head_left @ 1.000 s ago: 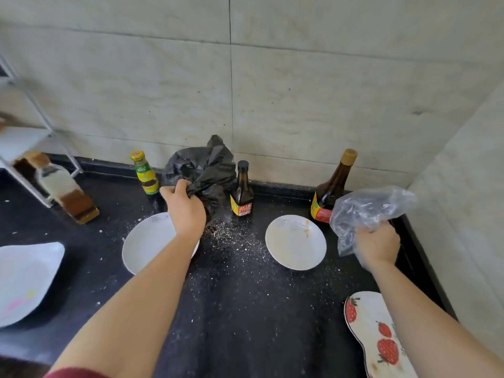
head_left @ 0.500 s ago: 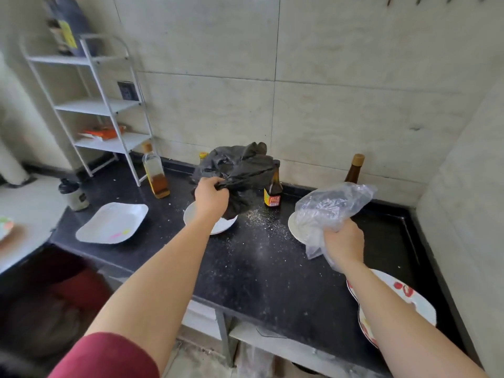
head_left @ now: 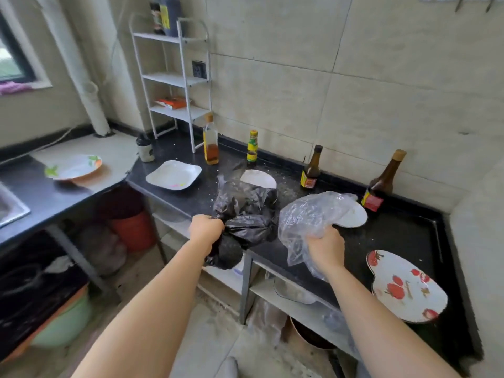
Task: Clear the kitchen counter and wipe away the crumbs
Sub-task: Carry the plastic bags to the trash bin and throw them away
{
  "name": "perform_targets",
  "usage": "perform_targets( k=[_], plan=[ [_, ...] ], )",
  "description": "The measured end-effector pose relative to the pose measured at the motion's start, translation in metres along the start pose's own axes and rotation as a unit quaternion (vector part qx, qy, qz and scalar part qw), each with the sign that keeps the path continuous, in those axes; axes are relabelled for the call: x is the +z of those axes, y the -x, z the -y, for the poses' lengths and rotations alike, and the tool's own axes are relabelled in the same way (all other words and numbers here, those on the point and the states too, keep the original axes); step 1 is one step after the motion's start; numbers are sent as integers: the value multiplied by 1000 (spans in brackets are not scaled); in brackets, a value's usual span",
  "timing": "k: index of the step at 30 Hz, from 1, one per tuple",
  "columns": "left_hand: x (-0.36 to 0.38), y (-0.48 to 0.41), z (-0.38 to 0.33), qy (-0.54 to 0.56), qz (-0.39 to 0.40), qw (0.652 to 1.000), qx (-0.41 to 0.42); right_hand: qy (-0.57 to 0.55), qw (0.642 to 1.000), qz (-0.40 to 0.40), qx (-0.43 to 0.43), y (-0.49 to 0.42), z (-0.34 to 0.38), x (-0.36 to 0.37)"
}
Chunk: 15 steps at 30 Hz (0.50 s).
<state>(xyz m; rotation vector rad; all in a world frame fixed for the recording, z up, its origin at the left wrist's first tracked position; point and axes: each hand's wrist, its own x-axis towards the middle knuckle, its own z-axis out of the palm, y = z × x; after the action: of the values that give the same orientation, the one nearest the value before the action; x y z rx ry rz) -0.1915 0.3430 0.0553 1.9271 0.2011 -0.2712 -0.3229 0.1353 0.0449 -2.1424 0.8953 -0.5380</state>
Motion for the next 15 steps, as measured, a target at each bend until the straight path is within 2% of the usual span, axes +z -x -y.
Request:
perform_targets(
  k=[6,11,15],
  plan=[
    [-103,37,68,32,-124,992,-7,31,993,107,-37,58,41,50],
    [-193,78,141,-30,-192,981,-7,47,980,181,-63,125,82,106],
    [-276,122,208,-31,-232,971,-50,52,966,224,-115,196,129,161]
  ],
)
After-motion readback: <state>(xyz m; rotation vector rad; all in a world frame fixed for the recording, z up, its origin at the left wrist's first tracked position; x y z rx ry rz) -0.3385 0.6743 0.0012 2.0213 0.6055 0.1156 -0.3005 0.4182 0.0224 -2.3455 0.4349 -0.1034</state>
